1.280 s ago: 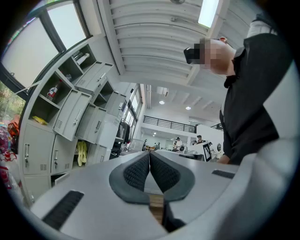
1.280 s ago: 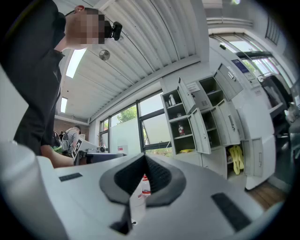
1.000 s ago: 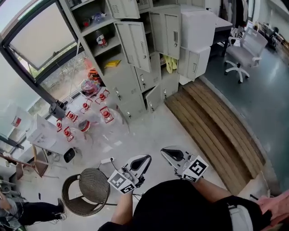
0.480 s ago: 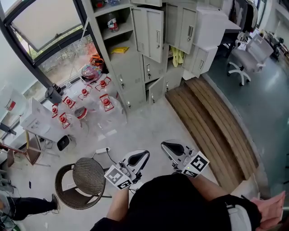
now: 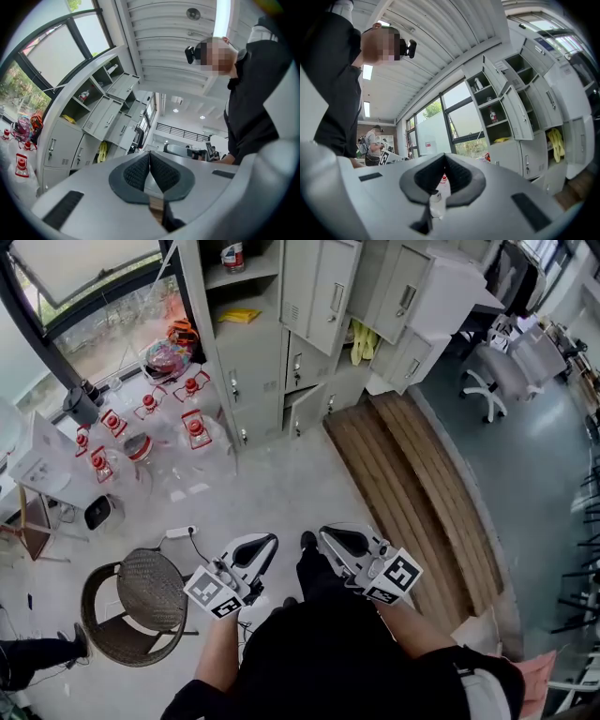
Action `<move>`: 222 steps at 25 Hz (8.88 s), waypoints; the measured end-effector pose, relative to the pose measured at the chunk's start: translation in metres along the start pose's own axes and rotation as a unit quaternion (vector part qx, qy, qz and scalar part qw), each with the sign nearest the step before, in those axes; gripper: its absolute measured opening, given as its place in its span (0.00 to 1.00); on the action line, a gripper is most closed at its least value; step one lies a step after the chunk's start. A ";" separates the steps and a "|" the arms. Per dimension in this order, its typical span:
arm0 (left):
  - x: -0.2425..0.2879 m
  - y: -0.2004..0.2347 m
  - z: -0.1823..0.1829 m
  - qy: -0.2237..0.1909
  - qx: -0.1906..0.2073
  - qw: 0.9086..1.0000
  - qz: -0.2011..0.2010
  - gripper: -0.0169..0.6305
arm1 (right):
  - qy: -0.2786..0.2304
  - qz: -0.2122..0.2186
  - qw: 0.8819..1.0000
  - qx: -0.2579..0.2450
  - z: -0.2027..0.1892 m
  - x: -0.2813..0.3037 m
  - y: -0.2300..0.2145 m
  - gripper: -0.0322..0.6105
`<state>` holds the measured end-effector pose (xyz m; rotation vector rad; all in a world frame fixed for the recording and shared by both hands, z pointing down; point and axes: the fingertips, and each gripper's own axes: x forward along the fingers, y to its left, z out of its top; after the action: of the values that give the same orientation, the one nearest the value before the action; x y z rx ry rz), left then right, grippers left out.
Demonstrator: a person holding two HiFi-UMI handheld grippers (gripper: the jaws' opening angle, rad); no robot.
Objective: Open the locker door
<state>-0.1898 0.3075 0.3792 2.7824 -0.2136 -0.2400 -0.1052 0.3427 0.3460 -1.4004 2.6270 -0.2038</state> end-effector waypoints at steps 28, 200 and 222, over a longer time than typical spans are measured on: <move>0.123 0.276 0.074 0.019 0.049 0.980 0.194 0.05 | 0.054 0.149 0.985 0.062 -0.015 0.221 -0.267 0.07; 0.233 0.416 -0.024 0.004 -0.009 0.923 0.385 0.05 | 0.266 0.325 0.903 -0.092 -0.291 0.350 -0.486 0.13; 0.218 0.370 -0.068 0.009 -0.055 0.906 0.420 0.05 | 0.257 0.377 0.883 -0.108 -0.286 0.325 -0.493 0.13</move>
<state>-0.0080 -0.0537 0.5398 2.3140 -1.2919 -0.0031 0.0578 -0.1871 0.6964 -0.2628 3.4908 -0.1987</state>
